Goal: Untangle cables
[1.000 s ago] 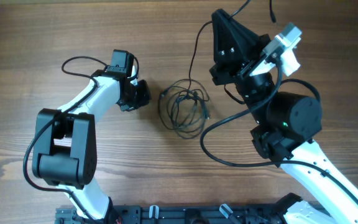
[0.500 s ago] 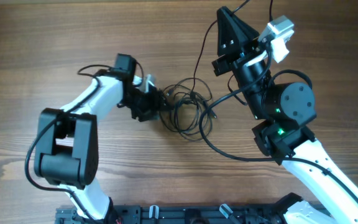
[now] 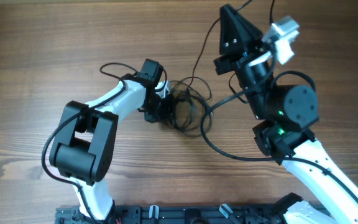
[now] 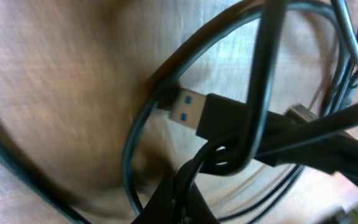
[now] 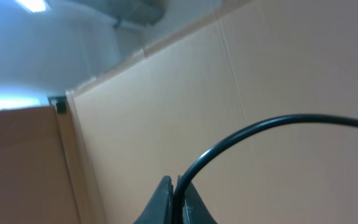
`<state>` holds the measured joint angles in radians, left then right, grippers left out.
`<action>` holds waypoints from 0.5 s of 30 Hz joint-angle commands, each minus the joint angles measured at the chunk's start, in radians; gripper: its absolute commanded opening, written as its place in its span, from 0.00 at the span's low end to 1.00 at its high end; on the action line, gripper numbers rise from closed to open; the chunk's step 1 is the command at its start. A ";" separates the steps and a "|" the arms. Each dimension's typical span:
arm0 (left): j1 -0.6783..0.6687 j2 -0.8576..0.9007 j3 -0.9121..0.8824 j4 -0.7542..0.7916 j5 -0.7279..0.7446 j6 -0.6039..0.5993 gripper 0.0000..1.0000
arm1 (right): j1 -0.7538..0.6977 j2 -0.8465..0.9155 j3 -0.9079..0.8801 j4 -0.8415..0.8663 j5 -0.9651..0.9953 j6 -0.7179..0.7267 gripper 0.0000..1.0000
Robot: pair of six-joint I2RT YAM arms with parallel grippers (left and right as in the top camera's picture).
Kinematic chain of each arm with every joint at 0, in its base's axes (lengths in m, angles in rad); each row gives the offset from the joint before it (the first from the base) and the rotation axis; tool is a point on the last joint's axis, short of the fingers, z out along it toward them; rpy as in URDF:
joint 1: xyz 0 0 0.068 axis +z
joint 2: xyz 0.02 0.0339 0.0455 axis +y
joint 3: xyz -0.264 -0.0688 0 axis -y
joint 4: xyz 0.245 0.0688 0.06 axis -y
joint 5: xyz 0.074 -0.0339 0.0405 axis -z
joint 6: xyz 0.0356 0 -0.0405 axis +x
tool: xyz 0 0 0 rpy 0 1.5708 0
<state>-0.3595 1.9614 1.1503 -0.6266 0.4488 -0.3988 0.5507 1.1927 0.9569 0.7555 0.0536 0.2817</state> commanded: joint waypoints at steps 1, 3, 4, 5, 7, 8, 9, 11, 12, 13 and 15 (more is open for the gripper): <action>0.036 0.044 -0.002 0.066 -0.283 -0.029 0.04 | -0.005 -0.013 0.006 0.124 0.033 -0.016 0.04; 0.060 0.044 -0.002 0.097 -0.283 -0.033 0.04 | -0.005 -0.013 0.006 0.185 0.079 -0.016 0.04; 0.072 0.044 -0.002 0.106 -0.283 -0.036 0.04 | -0.005 -0.013 0.006 0.206 0.108 -0.016 0.04; 0.082 0.044 -0.002 0.112 -0.283 -0.036 0.04 | -0.005 -0.013 0.006 0.221 0.137 -0.016 0.05; 0.102 0.044 -0.002 0.114 -0.283 -0.036 0.04 | -0.005 -0.013 0.006 0.245 0.193 -0.017 0.05; 0.113 0.045 -0.002 0.114 -0.284 -0.036 0.04 | -0.005 -0.013 0.006 0.258 0.219 -0.017 0.05; 0.121 0.045 -0.002 0.111 -0.289 -0.036 0.04 | -0.005 -0.013 0.006 0.269 0.237 -0.017 0.04; 0.129 0.045 -0.002 0.104 -0.329 -0.037 0.04 | -0.005 -0.013 0.006 0.310 0.270 -0.020 0.05; 0.131 0.045 -0.002 0.102 -0.356 -0.037 0.04 | -0.006 -0.013 0.006 0.332 0.282 -0.020 0.05; 0.134 0.044 -0.002 0.100 -0.376 -0.036 0.04 | -0.010 -0.013 0.006 0.357 0.288 -0.021 0.05; 0.138 0.043 -0.002 0.099 -0.387 -0.036 0.04 | -0.020 -0.013 0.006 0.373 0.287 -0.021 0.04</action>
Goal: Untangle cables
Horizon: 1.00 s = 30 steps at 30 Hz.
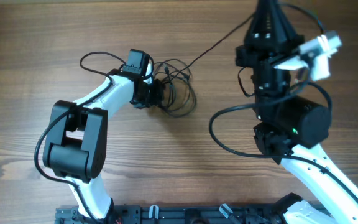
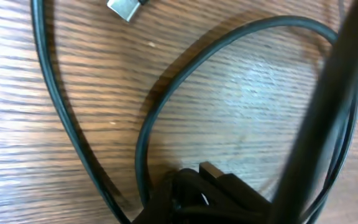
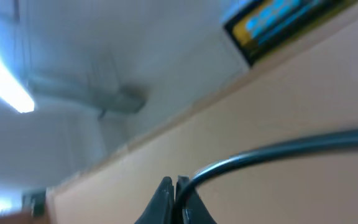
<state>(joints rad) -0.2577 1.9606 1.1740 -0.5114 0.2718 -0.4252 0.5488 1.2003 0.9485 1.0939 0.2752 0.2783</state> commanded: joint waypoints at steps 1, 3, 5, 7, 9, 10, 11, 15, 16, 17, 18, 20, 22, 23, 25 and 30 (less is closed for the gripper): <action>0.036 0.044 -0.026 -0.019 -0.210 -0.010 0.04 | -0.023 -0.021 0.014 0.027 0.066 -0.019 0.05; 0.037 0.044 -0.021 -0.032 -0.215 -0.010 0.05 | -0.033 -0.021 0.014 -0.040 0.065 -0.040 0.05; 0.046 0.043 -0.007 -0.058 -0.218 -0.010 0.23 | -0.033 -0.021 0.014 -0.180 0.065 -0.044 0.05; 0.060 0.042 0.003 -0.078 -0.217 -0.010 0.34 | -0.033 -0.020 0.014 -0.384 0.065 -0.041 0.04; 0.069 0.040 0.006 -0.084 -0.217 -0.010 0.40 | -0.033 -0.019 0.014 -0.570 0.064 -0.032 0.04; 0.072 0.040 0.006 -0.085 -0.217 -0.010 0.42 | -0.033 -0.019 0.014 -0.678 0.064 -0.007 0.05; 0.073 0.040 0.006 -0.085 -0.217 -0.010 0.46 | -0.033 -0.019 0.014 -0.785 0.064 0.030 0.05; 0.073 0.040 0.006 -0.084 -0.209 -0.010 0.62 | -0.033 -0.011 0.014 -1.092 0.037 0.137 0.04; 0.073 0.040 0.006 -0.084 -0.201 -0.010 0.63 | -0.033 -0.004 0.014 -1.163 0.018 0.153 0.04; 0.073 0.040 0.006 -0.084 -0.198 -0.010 0.61 | -0.033 0.005 0.014 -1.239 -0.011 0.175 0.04; 0.073 0.039 0.009 -0.086 -0.198 -0.009 0.58 | -0.033 0.017 0.014 -1.292 -0.034 0.182 0.04; 0.073 0.032 0.016 -0.094 -0.198 0.001 0.48 | -0.033 0.050 0.014 -1.373 -0.085 0.181 0.04; 0.077 0.009 0.037 -0.119 -0.198 0.002 0.46 | -0.033 0.096 0.014 -1.426 -0.162 0.180 0.04; 0.078 0.000 0.046 -0.127 -0.198 0.002 0.46 | -0.033 0.120 0.014 -1.438 -0.206 0.175 0.04; 0.084 -0.029 0.078 -0.147 -0.198 0.002 0.50 | -0.034 0.167 0.014 -1.439 -0.303 0.167 0.04; 0.122 -0.102 0.109 -0.167 -0.198 -0.029 0.57 | -0.068 0.302 0.014 -1.388 -0.671 0.168 0.04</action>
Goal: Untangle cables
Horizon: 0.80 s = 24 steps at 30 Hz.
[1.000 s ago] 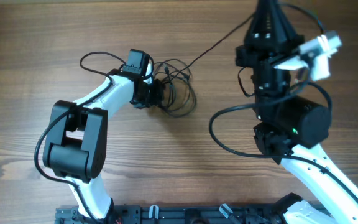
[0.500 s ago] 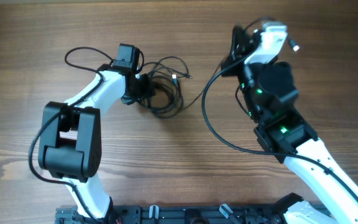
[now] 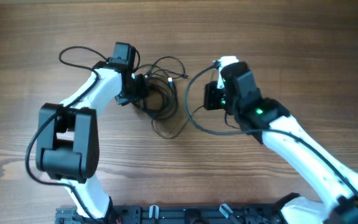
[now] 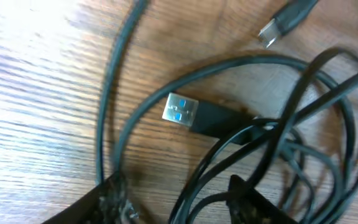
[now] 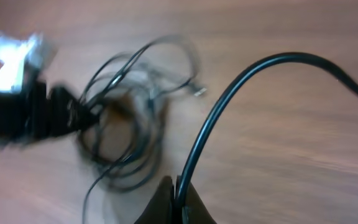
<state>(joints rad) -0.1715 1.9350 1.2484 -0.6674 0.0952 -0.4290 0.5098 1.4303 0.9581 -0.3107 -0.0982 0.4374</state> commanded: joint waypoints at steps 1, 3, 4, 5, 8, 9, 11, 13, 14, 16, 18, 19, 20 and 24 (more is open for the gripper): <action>0.047 -0.078 0.035 -0.021 -0.021 -0.029 0.58 | -0.045 0.089 0.005 0.021 -0.364 0.008 0.04; 0.081 -0.074 0.034 -0.054 -0.021 -0.028 0.60 | -0.100 0.133 0.005 0.026 -0.563 0.010 0.06; 0.090 -0.074 0.034 -0.060 -0.018 -0.027 0.63 | -0.122 0.148 0.005 0.030 -0.639 0.010 0.09; 0.100 -0.074 0.033 -0.063 -0.018 -0.027 0.65 | -0.142 0.162 0.005 0.037 -0.716 0.010 0.15; 0.126 -0.074 0.033 -0.060 -0.017 -0.028 0.69 | -0.195 0.216 0.005 0.080 -0.933 0.021 0.67; 0.133 -0.074 0.033 -0.057 -0.017 -0.027 0.70 | -0.205 0.231 0.005 0.097 -0.983 0.039 0.93; 0.140 -0.074 0.033 -0.053 -0.018 -0.027 0.72 | -0.221 0.260 0.005 0.146 -1.065 0.085 1.00; 0.141 -0.074 0.033 -0.051 -0.018 -0.027 0.75 | -0.229 0.276 0.005 0.187 -1.081 0.152 1.00; 0.141 -0.074 0.033 -0.051 -0.018 -0.027 0.76 | -0.234 0.280 0.005 0.210 -1.077 0.212 1.00; 0.141 -0.074 0.033 -0.051 -0.018 -0.027 0.80 | -0.242 0.281 0.005 0.261 -1.077 0.377 1.00; 0.141 -0.074 0.033 -0.051 -0.018 -0.027 0.81 | -0.246 0.281 0.005 0.321 -1.078 0.550 1.00; 0.141 -0.074 0.033 -0.050 -0.018 -0.027 0.82 | -0.246 0.281 0.005 0.345 -1.079 0.642 1.00; 0.141 -0.074 0.033 -0.048 -0.018 -0.027 0.82 | -0.246 0.281 0.005 0.371 -1.090 0.722 1.00; 0.141 -0.074 0.033 -0.047 -0.018 -0.028 0.82 | -0.246 0.281 0.005 0.537 -1.103 0.873 1.00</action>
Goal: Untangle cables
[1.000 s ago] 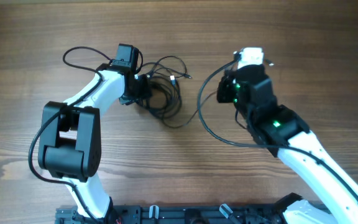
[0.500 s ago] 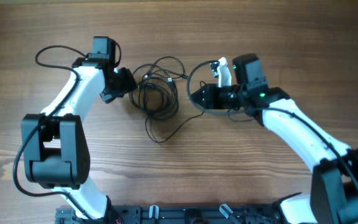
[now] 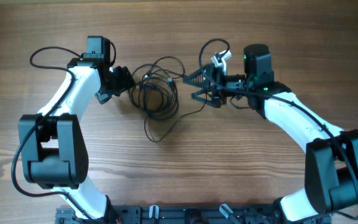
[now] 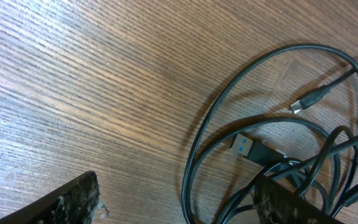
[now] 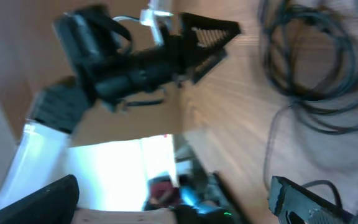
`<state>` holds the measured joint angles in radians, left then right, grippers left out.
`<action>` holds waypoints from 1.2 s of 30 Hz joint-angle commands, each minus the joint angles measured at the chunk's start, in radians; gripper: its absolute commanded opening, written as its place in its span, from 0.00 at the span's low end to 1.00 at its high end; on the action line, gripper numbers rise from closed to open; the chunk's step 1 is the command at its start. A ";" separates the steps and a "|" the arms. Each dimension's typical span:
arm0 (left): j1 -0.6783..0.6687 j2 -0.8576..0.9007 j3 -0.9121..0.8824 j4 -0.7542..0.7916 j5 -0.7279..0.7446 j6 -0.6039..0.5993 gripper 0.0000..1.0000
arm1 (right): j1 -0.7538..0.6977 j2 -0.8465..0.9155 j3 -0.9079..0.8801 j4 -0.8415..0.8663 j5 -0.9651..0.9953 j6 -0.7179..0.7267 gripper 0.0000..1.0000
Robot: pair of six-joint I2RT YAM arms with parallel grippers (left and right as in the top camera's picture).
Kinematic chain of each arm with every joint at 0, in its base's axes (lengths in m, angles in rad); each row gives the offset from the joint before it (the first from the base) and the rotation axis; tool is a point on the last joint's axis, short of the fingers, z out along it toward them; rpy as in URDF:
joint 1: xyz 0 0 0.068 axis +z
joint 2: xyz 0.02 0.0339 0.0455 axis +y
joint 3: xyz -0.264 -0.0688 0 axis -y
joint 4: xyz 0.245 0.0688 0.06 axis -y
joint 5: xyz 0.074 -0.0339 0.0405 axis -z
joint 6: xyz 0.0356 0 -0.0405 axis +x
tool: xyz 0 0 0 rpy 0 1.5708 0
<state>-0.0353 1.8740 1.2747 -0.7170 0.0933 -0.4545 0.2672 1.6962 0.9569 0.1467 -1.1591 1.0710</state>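
A tangle of thin black cables (image 3: 157, 93) lies on the wooden table between my two grippers. In the left wrist view a blue-tongued USB plug (image 4: 244, 144) and a smaller plug (image 4: 303, 102) show among its loops. My left gripper (image 3: 122, 81) (image 4: 179, 202) stands open just left of the tangle, nothing between its fingers. From the right, my right gripper (image 3: 190, 87) (image 5: 166, 202) points at the tangle, open wide and empty. One cable tail (image 3: 149, 132) trails toward the front. The right wrist view is blurred and tilted, with the tangle (image 5: 316, 56) at its upper right.
Bare wooden table (image 3: 185, 180) surrounds the tangle. The left arm's own cable (image 3: 45, 53) loops at the far left, and the right arm's (image 3: 213, 45) loops above its wrist. A black rail (image 3: 185, 214) runs along the front edge.
My right gripper was shut on a thick black cable; now it is open, empty and turned to point left at the tangle. My left gripper has moved left, clear of the tangle, and stands wider open.
First my left gripper was shut in the tangle while the right held a cable high above the table. Then the tangle lay further left. Later the left gripper was open at the tangle and the right, still holding, was low. Now both are open.
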 commanded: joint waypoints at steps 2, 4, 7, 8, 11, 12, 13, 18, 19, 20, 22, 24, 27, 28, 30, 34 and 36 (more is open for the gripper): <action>0.005 -0.013 0.006 0.002 -0.016 -0.002 0.82 | -0.003 0.015 0.006 0.103 0.045 0.220 1.00; 0.005 -0.013 0.006 0.002 -0.016 -0.002 0.82 | -0.003 0.015 0.006 0.056 0.179 0.143 1.00; 0.005 -0.013 0.006 0.002 -0.016 -0.002 0.82 | -0.002 0.015 0.006 -0.100 0.372 0.122 1.00; 0.005 -0.013 0.006 0.002 -0.016 -0.002 0.83 | -0.002 0.015 0.006 -0.173 0.486 0.071 1.00; 0.005 -0.013 0.006 0.002 -0.016 -0.003 0.83 | -0.002 0.015 0.006 -0.369 0.743 -0.003 1.00; 0.005 -0.013 0.006 0.002 -0.016 -0.002 0.83 | -0.003 0.015 0.006 -0.437 0.816 -0.017 1.00; 0.005 -0.013 0.006 0.002 -0.016 -0.002 0.83 | -0.007 0.015 0.006 -0.471 0.851 -0.054 1.00; 0.005 -0.013 0.006 0.002 -0.016 -0.003 0.84 | -0.072 0.014 0.031 -0.621 0.874 -0.172 1.00; 0.005 -0.013 0.006 0.002 -0.016 -0.003 0.84 | -0.090 0.015 0.051 -0.667 0.874 -0.196 1.00; 0.005 -0.013 0.006 0.003 -0.016 -0.003 0.84 | -0.106 0.014 0.077 -0.718 0.875 -0.224 1.00; 0.005 -0.013 0.006 0.003 -0.015 -0.003 0.83 | -0.140 0.015 0.158 -0.852 0.874 -0.289 1.00; 0.004 -0.013 0.006 0.003 -0.015 -0.003 0.82 | -0.148 0.014 0.230 -0.953 0.876 -0.348 1.00; -0.004 -0.013 0.006 0.008 -0.015 -0.003 0.78 | -0.134 0.014 0.320 -1.037 0.862 -0.442 0.99; -0.008 -0.013 0.006 0.010 -0.015 -0.003 0.75 | -0.121 0.014 0.337 -1.044 0.848 -0.467 0.98; -0.022 -0.013 0.006 0.014 -0.015 -0.002 0.63 | -0.086 0.014 0.344 -1.017 0.792 -0.509 0.73; -0.053 -0.013 0.006 0.018 -0.016 -0.003 0.25 | -0.003 0.015 0.344 -0.919 0.765 -0.526 0.05; -0.066 -0.012 0.006 0.021 -0.016 -0.003 0.08 | 0.048 0.015 0.344 -0.863 0.764 -0.552 0.04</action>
<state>-0.0788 1.8740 1.2747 -0.7021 0.0891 -0.4583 0.2352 1.7004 1.2877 -0.7856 -0.3607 0.5919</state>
